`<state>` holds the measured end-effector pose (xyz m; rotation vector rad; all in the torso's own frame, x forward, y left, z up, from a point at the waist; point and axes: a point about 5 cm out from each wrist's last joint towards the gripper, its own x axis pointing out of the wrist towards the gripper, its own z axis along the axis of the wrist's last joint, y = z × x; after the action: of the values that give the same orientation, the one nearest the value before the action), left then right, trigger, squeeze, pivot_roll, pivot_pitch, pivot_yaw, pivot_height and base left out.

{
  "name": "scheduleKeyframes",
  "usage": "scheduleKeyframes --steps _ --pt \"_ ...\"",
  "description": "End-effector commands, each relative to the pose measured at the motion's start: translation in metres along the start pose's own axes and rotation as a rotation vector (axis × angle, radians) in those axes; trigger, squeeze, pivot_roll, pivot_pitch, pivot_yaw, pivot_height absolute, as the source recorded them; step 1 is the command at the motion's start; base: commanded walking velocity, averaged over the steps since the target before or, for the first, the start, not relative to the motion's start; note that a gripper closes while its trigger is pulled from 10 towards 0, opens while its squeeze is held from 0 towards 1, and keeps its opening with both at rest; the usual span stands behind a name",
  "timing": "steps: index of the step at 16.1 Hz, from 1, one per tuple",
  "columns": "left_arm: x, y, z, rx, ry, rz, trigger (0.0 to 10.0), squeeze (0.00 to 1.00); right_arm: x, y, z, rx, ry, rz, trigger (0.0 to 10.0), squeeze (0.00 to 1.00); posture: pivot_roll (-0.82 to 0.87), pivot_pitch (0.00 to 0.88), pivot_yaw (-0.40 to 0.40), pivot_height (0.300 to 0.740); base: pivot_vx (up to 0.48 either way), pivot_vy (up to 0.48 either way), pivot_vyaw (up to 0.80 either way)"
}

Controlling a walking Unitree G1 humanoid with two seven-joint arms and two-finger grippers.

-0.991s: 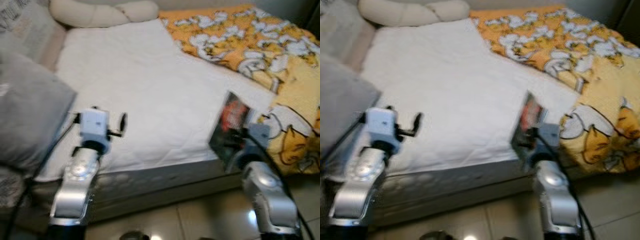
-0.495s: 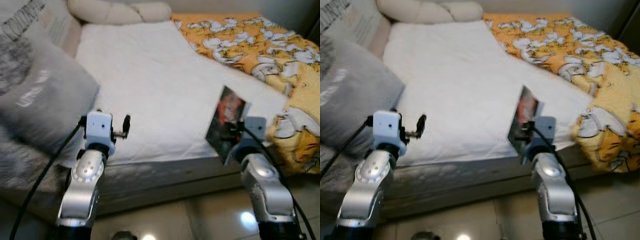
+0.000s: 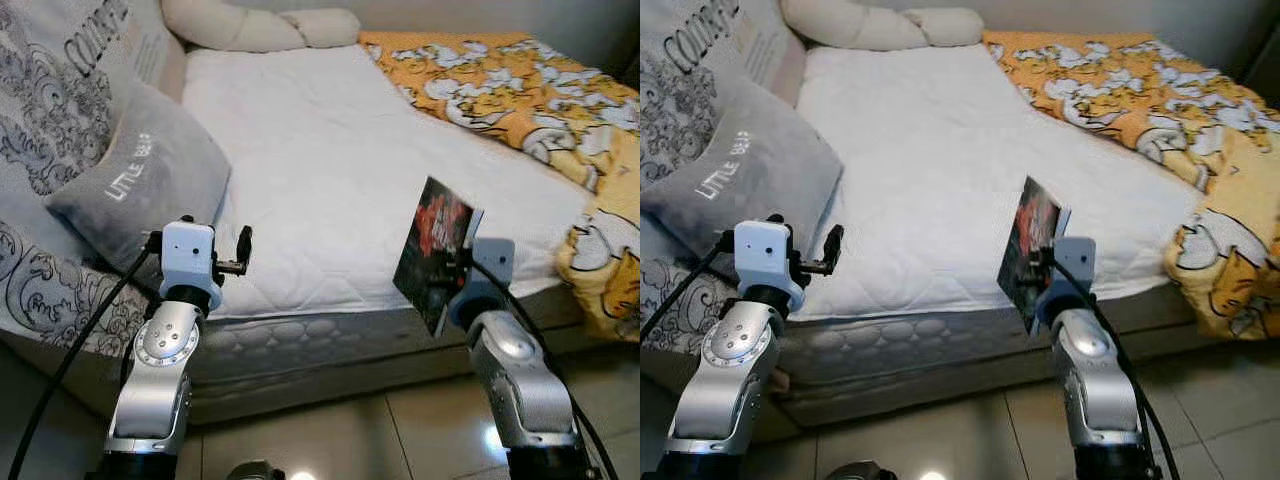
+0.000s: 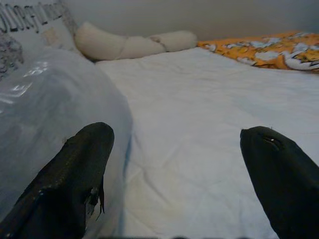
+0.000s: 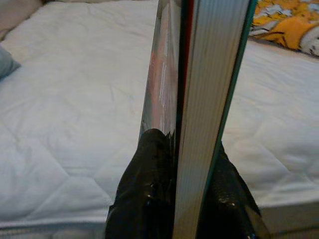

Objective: Clean up the room

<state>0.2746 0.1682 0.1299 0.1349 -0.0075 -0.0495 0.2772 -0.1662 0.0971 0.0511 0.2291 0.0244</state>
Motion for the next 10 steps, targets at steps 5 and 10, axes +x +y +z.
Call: scheduleKeyframes --steps 5,10 --pt "-0.0017 -0.0079 0.0012 -0.009 -0.010 -0.037 10.0 0.58 0.0004 -0.0133 0.0109 -0.010 -0.054 -0.060 10.0 0.00 0.05 0.000 -0.023 0.740 0.381 0.000 0.32" --pt "-0.0023 -0.0094 0.0008 -0.010 -0.008 -0.051 10.0 0.58 0.0002 -0.0140 0.0109 -0.012 -0.058 -0.070 10.0 0.00 0.05 0.000 -0.018 0.740 0.388 0.000 0.00"
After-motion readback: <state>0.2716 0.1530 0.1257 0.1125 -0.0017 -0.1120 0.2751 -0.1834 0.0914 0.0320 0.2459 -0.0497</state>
